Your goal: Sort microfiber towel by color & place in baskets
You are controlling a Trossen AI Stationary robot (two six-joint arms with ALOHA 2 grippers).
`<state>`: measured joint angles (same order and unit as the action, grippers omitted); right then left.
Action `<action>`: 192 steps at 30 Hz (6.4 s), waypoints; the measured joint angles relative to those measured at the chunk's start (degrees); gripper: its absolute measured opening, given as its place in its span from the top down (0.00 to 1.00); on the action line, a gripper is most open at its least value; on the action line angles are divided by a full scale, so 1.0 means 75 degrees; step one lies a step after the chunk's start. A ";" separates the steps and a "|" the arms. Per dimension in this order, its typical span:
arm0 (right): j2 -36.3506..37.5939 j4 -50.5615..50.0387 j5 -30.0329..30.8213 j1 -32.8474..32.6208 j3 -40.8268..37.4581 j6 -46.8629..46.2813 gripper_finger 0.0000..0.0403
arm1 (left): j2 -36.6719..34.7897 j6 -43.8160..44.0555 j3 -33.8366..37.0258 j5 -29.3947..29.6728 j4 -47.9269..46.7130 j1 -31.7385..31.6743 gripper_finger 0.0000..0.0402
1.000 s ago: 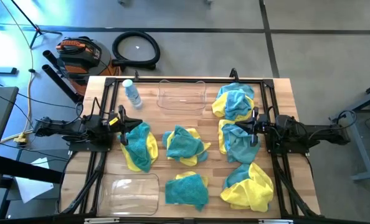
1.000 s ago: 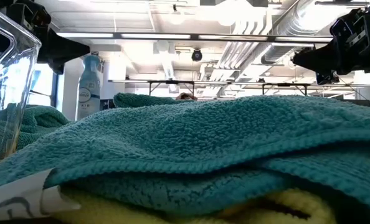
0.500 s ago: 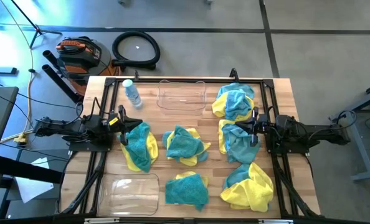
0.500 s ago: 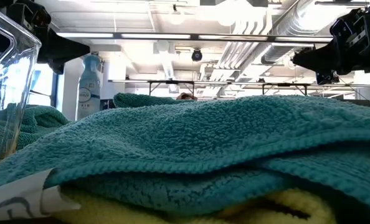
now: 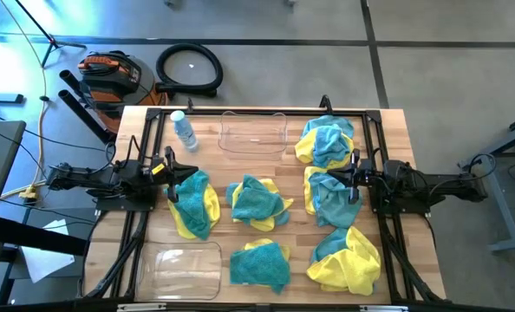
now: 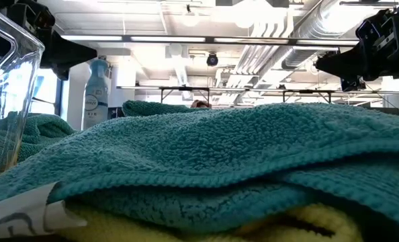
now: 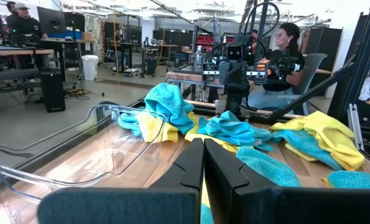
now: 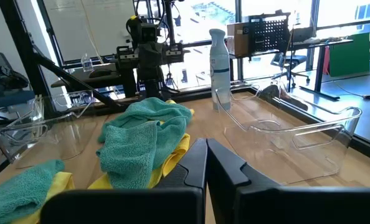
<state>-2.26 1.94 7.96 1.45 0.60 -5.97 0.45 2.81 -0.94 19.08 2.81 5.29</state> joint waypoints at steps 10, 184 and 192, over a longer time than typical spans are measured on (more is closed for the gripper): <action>-0.0002 0.0002 0.0001 0.0002 0.0003 0.0001 1.00 | 0.0003 0.0000 0.0000 0.0001 0.0003 0.0001 1.00; -1.8030 -0.8424 0.0669 0.2355 1.6553 -0.3568 0.93 | 0.0002 0.0002 0.0001 -0.0001 0.0000 0.0001 1.00; -1.8232 -0.8073 0.0677 0.2355 1.6553 -0.3600 0.84 | 0.0000 0.0000 -0.0001 -0.0001 0.0000 0.0001 1.00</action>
<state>-139.00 -58.60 13.04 19.11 124.75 -32.96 0.45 2.81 -0.95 19.07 2.81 5.30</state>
